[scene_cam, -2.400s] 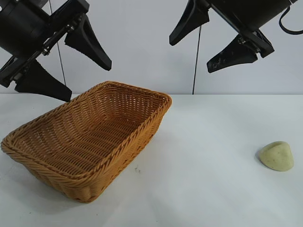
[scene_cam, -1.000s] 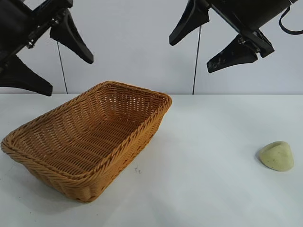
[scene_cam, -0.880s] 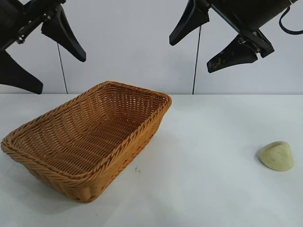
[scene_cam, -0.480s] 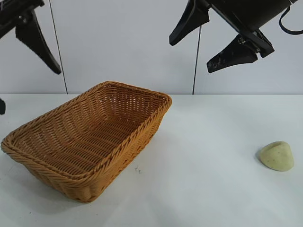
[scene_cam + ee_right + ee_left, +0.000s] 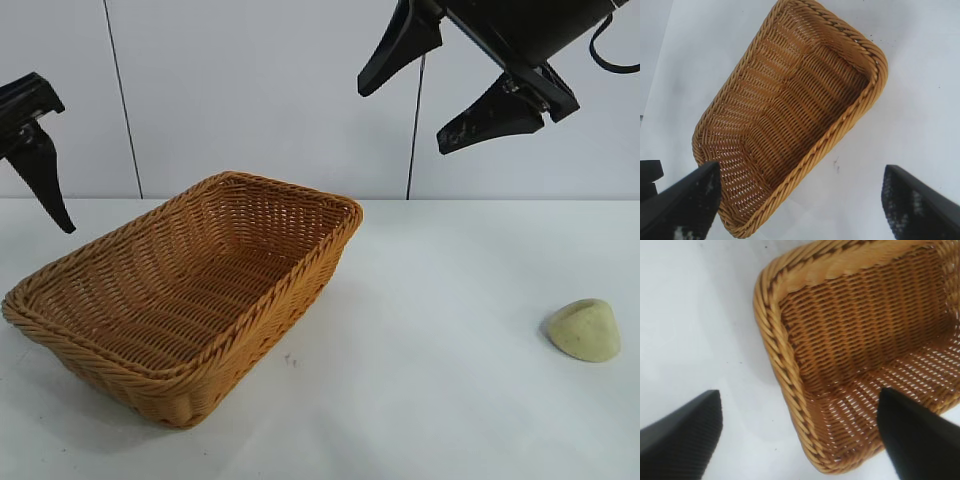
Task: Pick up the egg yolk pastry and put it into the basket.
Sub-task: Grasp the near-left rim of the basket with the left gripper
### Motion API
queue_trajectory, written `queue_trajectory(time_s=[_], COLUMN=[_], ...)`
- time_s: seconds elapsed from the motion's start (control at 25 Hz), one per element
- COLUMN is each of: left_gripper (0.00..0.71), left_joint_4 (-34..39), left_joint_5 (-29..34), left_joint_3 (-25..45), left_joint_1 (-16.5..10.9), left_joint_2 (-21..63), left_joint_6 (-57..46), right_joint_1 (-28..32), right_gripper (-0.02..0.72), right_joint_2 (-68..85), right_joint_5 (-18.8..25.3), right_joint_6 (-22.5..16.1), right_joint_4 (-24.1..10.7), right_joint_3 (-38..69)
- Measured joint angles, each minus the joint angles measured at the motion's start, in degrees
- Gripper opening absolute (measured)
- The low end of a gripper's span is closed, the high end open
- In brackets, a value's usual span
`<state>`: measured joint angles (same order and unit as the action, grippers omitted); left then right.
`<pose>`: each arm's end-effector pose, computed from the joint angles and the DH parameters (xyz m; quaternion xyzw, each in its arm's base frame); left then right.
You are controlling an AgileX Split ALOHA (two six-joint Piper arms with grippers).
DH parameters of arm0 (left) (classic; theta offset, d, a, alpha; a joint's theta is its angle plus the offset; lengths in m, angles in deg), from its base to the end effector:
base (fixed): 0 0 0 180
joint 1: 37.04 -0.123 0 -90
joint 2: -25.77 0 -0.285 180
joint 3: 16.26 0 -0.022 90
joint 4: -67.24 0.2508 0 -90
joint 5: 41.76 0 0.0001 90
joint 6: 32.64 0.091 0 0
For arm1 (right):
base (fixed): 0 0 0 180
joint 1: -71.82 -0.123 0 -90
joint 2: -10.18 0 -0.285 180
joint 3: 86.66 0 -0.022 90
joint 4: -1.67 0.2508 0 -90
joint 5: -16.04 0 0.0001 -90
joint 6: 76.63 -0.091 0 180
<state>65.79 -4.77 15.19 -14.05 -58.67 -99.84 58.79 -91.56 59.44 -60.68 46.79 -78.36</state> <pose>0.2287 -0.0985 0.2359 -0.3732 0.8976 -0.1729 0.1586 0.3291 0.1217 0.2726 -0.0208 0.9229 0.3151 0.2202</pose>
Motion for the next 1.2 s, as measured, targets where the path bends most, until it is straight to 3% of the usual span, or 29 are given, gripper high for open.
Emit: queue_trajectory(time_s=[0.48, 0.68, 1.2], left_gripper=[0.609, 0.609, 0.609], left_joint_4=[-0.2, -0.4, -2.9], left_joint_5=[-2.0, -3.1, -14.9], left_joint_3=[0.0, 0.0, 0.1], left_joint_1=[0.0, 0.0, 0.0], left_joint_2=[-1.3, -7.4, -25.4], left_joint_6=[-1.4, -1.4, -1.4], right_joint_1=[0.0, 0.0, 0.0], right_gripper=[0.626, 0.626, 0.626], right_joint_2=[0.0, 0.0, 0.0], right_joint_5=[0.0, 0.0, 0.0], right_joint_6=[0.0, 0.0, 0.0], right_joint_4=[0.0, 0.0, 0.0], right_joint_3=[0.0, 0.0, 0.0])
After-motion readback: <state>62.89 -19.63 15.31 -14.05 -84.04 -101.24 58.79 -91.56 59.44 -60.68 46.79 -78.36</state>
